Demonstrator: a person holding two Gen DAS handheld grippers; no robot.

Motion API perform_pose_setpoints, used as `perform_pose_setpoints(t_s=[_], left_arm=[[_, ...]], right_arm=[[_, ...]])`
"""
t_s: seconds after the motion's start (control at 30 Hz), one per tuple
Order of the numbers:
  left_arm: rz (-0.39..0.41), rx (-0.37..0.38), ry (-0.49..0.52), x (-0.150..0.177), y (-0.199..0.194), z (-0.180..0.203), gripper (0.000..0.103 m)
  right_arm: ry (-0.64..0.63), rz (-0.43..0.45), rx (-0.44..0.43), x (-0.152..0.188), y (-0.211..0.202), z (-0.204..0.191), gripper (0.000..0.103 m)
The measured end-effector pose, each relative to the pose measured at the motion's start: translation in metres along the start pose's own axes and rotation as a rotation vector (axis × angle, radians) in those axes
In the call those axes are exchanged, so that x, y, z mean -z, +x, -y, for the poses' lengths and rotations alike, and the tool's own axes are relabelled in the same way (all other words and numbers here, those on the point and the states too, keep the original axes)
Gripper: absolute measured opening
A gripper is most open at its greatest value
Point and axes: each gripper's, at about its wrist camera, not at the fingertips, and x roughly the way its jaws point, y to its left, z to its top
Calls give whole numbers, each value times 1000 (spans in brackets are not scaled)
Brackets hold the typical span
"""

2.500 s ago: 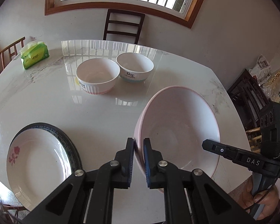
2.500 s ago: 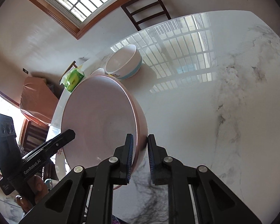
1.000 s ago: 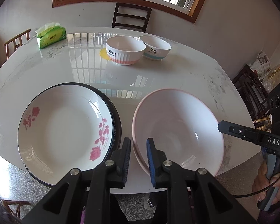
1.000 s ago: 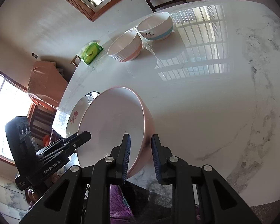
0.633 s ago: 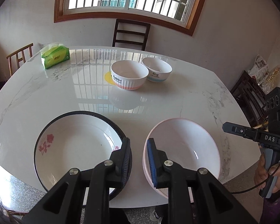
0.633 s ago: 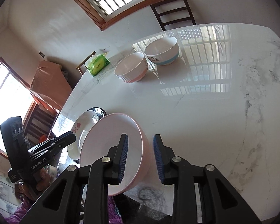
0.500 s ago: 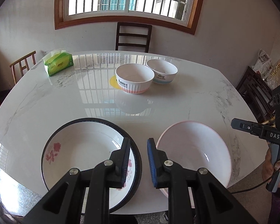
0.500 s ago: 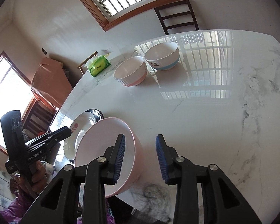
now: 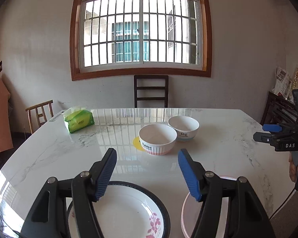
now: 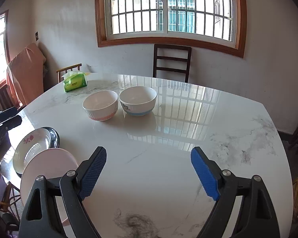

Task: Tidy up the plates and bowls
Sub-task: 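Open both grippers and withdraw from the pink bowl, then move both grippers to the white 'Rabbit' bowl and grasp its rim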

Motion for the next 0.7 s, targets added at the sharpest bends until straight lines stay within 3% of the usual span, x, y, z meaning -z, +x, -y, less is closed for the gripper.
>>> perform_pose_setpoints(t_s=[0.07,0.17,0.3,0.43,0.53,0.6,0.7], left_arm=[[21,-7,-30,-7,3,-4,66],[-50,15,-7,-20,22,-6,66],[-243,30,3,-31,68,-7,66],[-286,17,29,-40,108,-5,66],[-348,20,8,-42,140,-8,66],[-370,18,-77,-44,159,-22,66],[-422,60,-183,-45,185,-42,66]], right_arm=[[16,20,-34,-12,1,3,85],[50,5,-107,-28,8,4,85],[119,-123,-242,-48,36,2,85],[237,-274,-378,-57,74,-4,85],[236,-332,-377,-60,97,-17,85],[249,-352,-387,-64,113,-23,83],[282,-382,-382,-72,137,-30,69]])
